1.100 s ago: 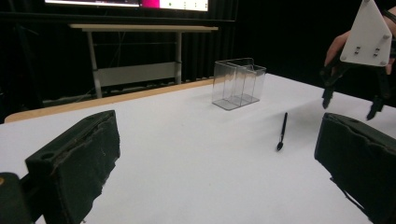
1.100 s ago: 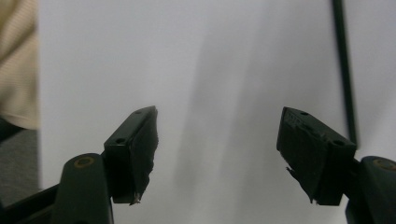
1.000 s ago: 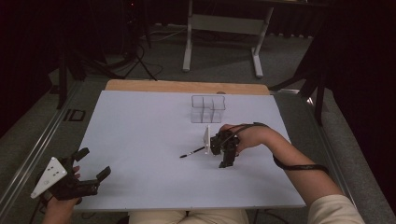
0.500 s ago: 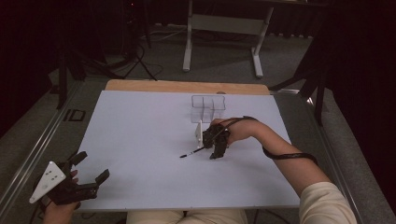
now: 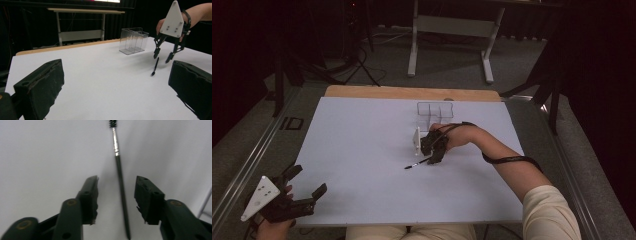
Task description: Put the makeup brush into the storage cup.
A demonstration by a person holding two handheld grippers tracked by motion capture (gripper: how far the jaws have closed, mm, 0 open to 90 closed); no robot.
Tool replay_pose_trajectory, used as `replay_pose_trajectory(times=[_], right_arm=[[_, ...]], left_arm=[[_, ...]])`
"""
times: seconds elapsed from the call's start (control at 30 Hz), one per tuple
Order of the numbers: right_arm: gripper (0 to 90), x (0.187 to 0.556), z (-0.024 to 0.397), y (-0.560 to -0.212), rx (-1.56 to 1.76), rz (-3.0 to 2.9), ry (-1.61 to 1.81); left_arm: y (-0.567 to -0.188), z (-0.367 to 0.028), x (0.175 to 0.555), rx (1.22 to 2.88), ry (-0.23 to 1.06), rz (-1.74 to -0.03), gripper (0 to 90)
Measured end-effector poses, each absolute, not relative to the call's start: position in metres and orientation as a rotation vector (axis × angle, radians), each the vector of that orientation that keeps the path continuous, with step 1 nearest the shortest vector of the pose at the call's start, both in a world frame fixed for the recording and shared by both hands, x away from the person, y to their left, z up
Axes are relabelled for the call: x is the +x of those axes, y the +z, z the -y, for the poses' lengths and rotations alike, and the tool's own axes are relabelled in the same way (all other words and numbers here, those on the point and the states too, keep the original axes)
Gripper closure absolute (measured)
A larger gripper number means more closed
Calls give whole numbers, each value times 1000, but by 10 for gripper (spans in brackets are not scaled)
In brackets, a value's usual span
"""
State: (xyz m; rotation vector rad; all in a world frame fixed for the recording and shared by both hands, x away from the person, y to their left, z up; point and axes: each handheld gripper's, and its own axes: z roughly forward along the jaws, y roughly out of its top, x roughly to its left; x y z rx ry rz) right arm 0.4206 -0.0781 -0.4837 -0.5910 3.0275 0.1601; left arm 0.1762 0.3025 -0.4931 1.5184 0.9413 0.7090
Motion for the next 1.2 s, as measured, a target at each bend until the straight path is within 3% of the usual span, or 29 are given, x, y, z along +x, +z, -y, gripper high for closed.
replay_pose_trajectory(times=[0.23,0.67,1.03,1.2], right_arm=[[645,425,69,-494,-628,-3028,131],[719,425,57,-506,-695,-3054,73],[857,417,51,-507,-735,-3034,-26],[862,419,46,-504,-599,-3063,-46]], left_arm=[[-494,-303,176,1521,709,-946,11],[-494,-303,177,1525,707,-941,11],[-493,-301,178,1527,705,-934,11],[-493,-300,179,1528,708,-927,11]])
